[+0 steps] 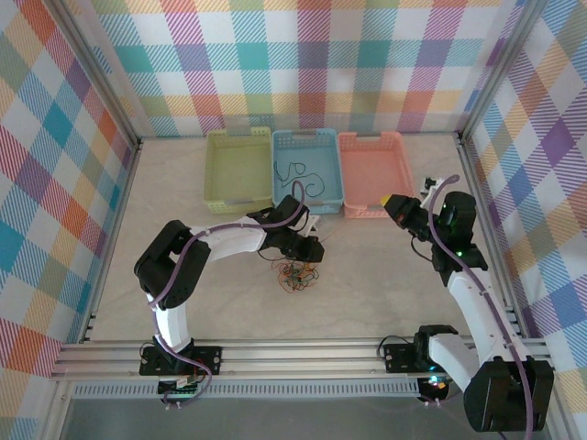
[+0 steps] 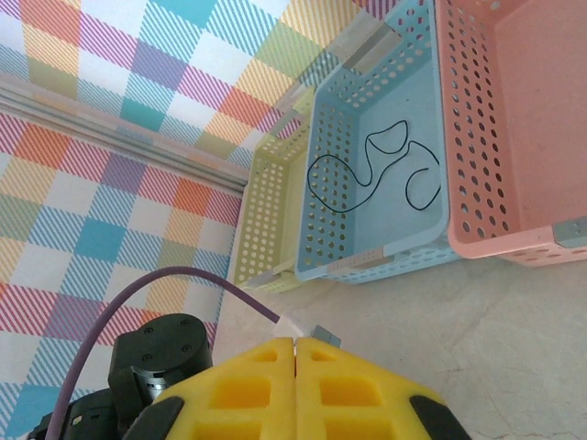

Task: Untangle the cables

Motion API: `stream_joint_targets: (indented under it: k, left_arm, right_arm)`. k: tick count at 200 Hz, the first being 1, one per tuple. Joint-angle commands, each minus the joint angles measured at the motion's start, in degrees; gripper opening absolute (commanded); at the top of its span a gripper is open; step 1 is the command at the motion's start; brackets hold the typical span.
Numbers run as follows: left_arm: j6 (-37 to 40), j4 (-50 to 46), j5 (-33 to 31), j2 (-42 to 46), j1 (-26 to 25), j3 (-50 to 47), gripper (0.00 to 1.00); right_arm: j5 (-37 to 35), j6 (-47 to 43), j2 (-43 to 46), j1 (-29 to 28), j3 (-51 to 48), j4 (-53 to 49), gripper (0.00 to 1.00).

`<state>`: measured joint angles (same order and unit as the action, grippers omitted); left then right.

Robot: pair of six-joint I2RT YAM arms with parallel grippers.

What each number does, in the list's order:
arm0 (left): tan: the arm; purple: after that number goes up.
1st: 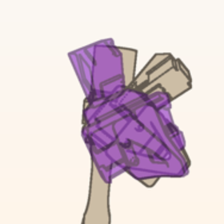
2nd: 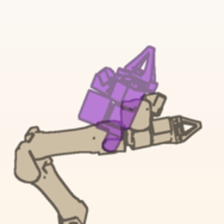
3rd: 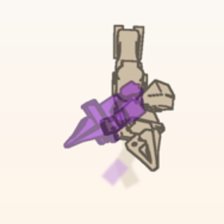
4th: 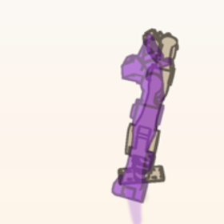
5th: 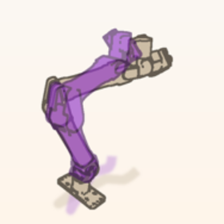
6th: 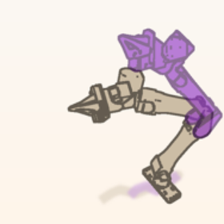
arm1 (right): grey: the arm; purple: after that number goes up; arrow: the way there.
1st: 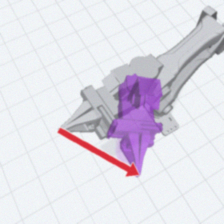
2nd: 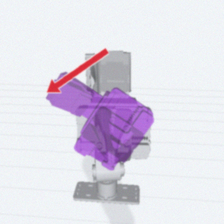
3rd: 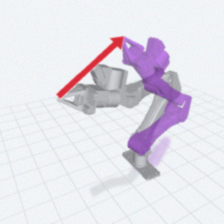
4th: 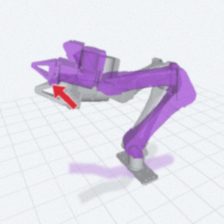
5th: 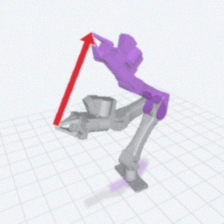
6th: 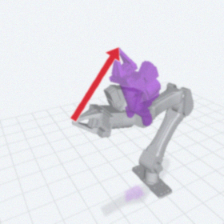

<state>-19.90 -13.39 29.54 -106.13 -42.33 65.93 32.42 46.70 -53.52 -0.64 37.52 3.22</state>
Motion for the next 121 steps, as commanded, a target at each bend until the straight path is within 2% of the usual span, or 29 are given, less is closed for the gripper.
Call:
stream_joint_targets:
  k: [1, 121]
  left_arm:
    - [1.1, -1.3, 0.8, 0.4, -0.6, 0.7, 0.17]
    - [2.1, -2.1, 0.6, 0.0, -1.4, 1.5, 0.17]
  right_arm:
    - [2.4, 1.5, 0.1, 0.7, 3.4, 0.3, 0.00]
    - [5.0, 4.2, -3.4, 0.7, 11.8, 1.4, 0.00]
